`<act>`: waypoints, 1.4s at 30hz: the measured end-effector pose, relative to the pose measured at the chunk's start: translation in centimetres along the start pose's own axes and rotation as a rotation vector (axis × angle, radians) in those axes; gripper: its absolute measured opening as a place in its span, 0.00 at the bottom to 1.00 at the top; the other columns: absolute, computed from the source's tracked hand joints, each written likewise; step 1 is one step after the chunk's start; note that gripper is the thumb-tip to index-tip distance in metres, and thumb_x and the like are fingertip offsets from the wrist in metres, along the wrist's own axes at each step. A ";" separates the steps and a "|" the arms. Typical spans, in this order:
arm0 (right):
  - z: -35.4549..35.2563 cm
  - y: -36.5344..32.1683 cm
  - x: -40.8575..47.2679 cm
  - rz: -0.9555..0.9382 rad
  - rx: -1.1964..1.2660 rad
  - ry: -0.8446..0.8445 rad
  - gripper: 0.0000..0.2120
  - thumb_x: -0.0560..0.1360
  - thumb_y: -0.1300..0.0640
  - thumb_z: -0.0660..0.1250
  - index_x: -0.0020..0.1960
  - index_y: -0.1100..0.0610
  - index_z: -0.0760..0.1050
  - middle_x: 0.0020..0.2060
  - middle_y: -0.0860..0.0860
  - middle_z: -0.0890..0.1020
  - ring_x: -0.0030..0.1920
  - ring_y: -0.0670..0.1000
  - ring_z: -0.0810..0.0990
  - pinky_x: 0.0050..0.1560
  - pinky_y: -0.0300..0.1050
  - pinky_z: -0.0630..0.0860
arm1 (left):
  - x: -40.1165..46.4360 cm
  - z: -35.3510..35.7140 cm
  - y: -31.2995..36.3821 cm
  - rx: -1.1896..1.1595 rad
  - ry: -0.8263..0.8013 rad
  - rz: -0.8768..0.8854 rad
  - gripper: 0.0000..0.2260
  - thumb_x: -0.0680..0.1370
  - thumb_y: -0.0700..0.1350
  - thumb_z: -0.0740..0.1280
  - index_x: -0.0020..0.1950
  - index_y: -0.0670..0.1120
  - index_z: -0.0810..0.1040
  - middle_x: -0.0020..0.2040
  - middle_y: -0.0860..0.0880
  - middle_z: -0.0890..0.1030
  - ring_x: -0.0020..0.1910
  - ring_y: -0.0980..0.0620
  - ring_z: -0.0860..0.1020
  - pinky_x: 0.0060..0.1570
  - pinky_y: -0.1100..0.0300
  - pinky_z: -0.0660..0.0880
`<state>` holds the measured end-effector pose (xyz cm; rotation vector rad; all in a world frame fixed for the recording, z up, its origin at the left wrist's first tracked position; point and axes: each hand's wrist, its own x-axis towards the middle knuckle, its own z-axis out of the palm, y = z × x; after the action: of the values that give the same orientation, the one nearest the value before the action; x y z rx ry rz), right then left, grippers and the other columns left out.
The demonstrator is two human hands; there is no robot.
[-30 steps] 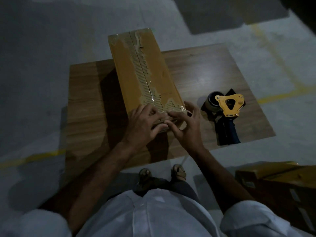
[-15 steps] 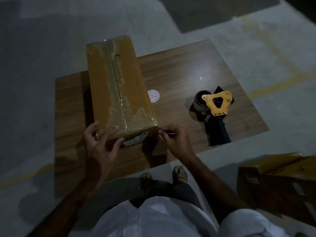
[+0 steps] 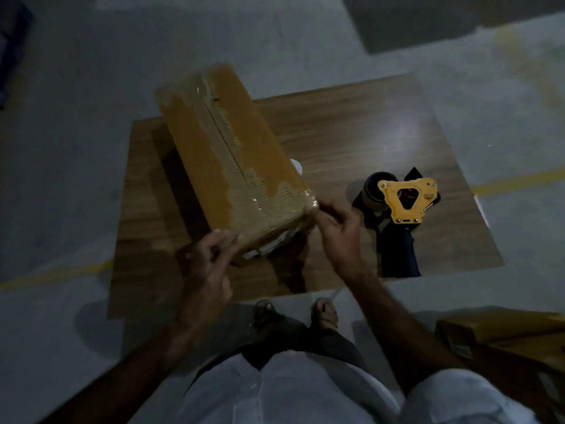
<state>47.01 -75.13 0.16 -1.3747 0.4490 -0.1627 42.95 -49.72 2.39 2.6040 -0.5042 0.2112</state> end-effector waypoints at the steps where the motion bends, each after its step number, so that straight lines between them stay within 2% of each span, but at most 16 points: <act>1: -0.7 -0.6 1.1 -0.012 -0.018 -0.001 0.11 0.78 0.64 0.72 0.60 0.63 0.82 0.51 0.50 0.87 0.52 0.42 0.86 0.52 0.37 0.80 | 0.1 0.2 1.1 -0.001 -0.012 0.069 0.36 0.67 0.17 0.66 0.73 0.39 0.76 0.68 0.35 0.74 0.71 0.41 0.71 0.69 0.50 0.73; 4: -1.8 -2.7 4.0 -0.130 -0.170 -0.048 0.13 0.82 0.62 0.69 0.65 0.61 0.81 0.61 0.54 0.84 0.63 0.43 0.81 0.62 0.41 0.80 | 2.1 0.7 3.0 -0.088 -0.069 0.274 0.28 0.70 0.22 0.72 0.69 0.38 0.80 0.62 0.39 0.81 0.64 0.42 0.78 0.68 0.57 0.74; 7: -1.9 -3.6 5.1 -0.228 -0.323 -0.088 0.13 0.79 0.57 0.73 0.63 0.56 0.83 0.64 0.49 0.76 0.63 0.31 0.74 0.56 0.31 0.78 | 5.1 1.9 4.1 -0.119 -0.092 0.423 0.15 0.76 0.35 0.75 0.62 0.41 0.85 0.58 0.43 0.83 0.58 0.46 0.81 0.62 0.60 0.77; 10: -2.0 -3.0 4.5 -0.218 -0.435 -0.085 0.13 0.78 0.52 0.75 0.62 0.52 0.84 0.66 0.49 0.74 0.67 0.38 0.74 0.62 0.44 0.80 | 7.9 4.0 6.2 -0.117 -0.083 0.430 0.10 0.75 0.39 0.77 0.56 0.43 0.86 0.55 0.46 0.83 0.54 0.49 0.79 0.54 0.56 0.76; 13: -3.2 -2.6 4.1 -0.211 -0.322 -0.138 0.15 0.79 0.57 0.74 0.65 0.55 0.83 0.69 0.49 0.77 0.68 0.33 0.73 0.66 0.43 0.78 | 10.1 5.9 8.6 -0.161 -0.066 0.336 0.06 0.76 0.41 0.76 0.52 0.43 0.84 0.54 0.47 0.81 0.52 0.48 0.78 0.50 0.50 0.77; 16: -4.8 -3.5 5.1 -0.187 -0.281 -0.249 0.17 0.78 0.57 0.75 0.66 0.57 0.82 0.62 0.41 0.82 0.68 0.40 0.77 0.67 0.51 0.79 | 10.4 5.8 7.4 -0.168 -0.100 0.344 0.08 0.80 0.48 0.72 0.56 0.47 0.83 0.59 0.50 0.79 0.57 0.51 0.77 0.54 0.50 0.77; 18: -4.9 -3.7 5.1 -0.210 -0.384 -0.211 0.20 0.77 0.52 0.75 0.68 0.53 0.79 0.65 0.42 0.80 0.68 0.42 0.77 0.68 0.53 0.78 | 10.3 4.5 5.2 -0.082 -0.137 0.296 0.14 0.79 0.52 0.72 0.64 0.52 0.81 0.67 0.50 0.76 0.66 0.51 0.74 0.62 0.48 0.76; 20: -4.4 -2.8 3.6 -0.256 -0.536 -0.155 0.26 0.78 0.41 0.72 0.74 0.45 0.72 0.72 0.46 0.73 0.70 0.43 0.72 0.68 0.54 0.77 | 10.4 3.1 3.5 -0.004 -0.183 0.222 0.21 0.77 0.55 0.72 0.69 0.55 0.78 0.72 0.50 0.72 0.70 0.50 0.71 0.66 0.45 0.74; 23: -4.7 -0.9 0.8 -0.372 -0.753 -0.266 0.36 0.75 0.27 0.65 0.79 0.34 0.60 0.81 0.45 0.57 0.77 0.46 0.61 0.68 0.53 0.71 | 10.7 2.6 3.7 0.030 -0.224 0.177 0.23 0.76 0.55 0.73 0.70 0.54 0.77 0.72 0.49 0.72 0.71 0.49 0.70 0.67 0.43 0.74; 27: -6.5 -1.5 2.3 -0.440 -0.763 -0.427 0.32 0.76 0.34 0.70 0.77 0.36 0.66 0.83 0.49 0.55 0.79 0.52 0.63 0.66 0.58 0.77 | 10.4 3.1 4.6 0.009 -0.178 0.114 0.21 0.77 0.54 0.72 0.69 0.51 0.79 0.71 0.46 0.73 0.70 0.45 0.72 0.66 0.43 0.74; 29: -7.0 -2.6 4.2 -0.453 -0.771 -0.479 0.29 0.76 0.39 0.73 0.76 0.41 0.70 0.82 0.47 0.58 0.77 0.45 0.63 0.67 0.57 0.78 | 10.7 3.3 5.0 -0.032 -0.125 0.041 0.18 0.80 0.52 0.70 0.69 0.51 0.80 0.70 0.47 0.74 0.69 0.47 0.72 0.66 0.45 0.74; 32: -7.2 -3.9 6.7 -0.438 -0.705 -0.616 0.26 0.76 0.43 0.73 0.73 0.45 0.74 0.78 0.33 0.59 0.74 0.29 0.59 0.70 0.52 0.75 | 11.9 3.5 4.9 -0.024 -0.100 0.035 0.15 0.83 0.52 0.66 0.69 0.53 0.79 0.69 0.51 0.73 0.68 0.52 0.71 0.65 0.51 0.73; 33: -7.3 -4.2 7.4 -0.412 -0.676 -0.653 0.26 0.76 0.44 0.73 0.73 0.46 0.74 0.78 0.30 0.58 0.75 0.31 0.60 0.71 0.51 0.75 | 12.3 3.4 4.5 -0.019 -0.117 0.069 0.15 0.83 0.53 0.66 0.69 0.55 0.78 0.69 0.53 0.72 0.67 0.54 0.70 0.64 0.54 0.73; 35: -7.5 -4.8 8.3 -0.341 -0.664 -0.684 0.27 0.77 0.47 0.73 0.74 0.44 0.73 0.80 0.37 0.56 0.80 0.44 0.61 0.73 0.54 0.74 | 13.2 2.8 3.0 -0.008 -0.171 0.121 0.17 0.82 0.58 0.65 0.70 0.59 0.75 0.69 0.56 0.70 0.65 0.60 0.67 0.60 0.60 0.71; 39: -7.6 -5.2 8.4 -0.340 -0.795 -0.570 0.27 0.79 0.49 0.66 0.77 0.35 0.68 0.81 0.44 0.56 0.77 0.53 0.67 0.70 0.50 0.76 | 15.6 0.6 -1.9 0.044 -0.280 0.085 0.24 0.77 0.71 0.61 0.72 0.65 0.70 0.71 0.59 0.66 0.64 0.61 0.64 0.59 0.56 0.71; 42: -5.9 -5.0 6.6 -0.475 -1.048 -0.339 0.27 0.81 0.54 0.62 0.78 0.36 0.66 0.79 0.51 0.67 0.61 0.54 0.82 0.47 0.40 0.82 | 18.3 -1.3 -6.0 0.085 -0.353 0.040 0.27 0.75 0.74 0.60 0.73 0.68 0.67 0.73 0.56 0.65 0.66 0.56 0.66 0.63 0.48 0.72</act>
<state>51.34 -83.92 2.82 -2.4791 -0.1402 -0.0702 62.05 -49.92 5.25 2.7277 -0.6806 -0.2247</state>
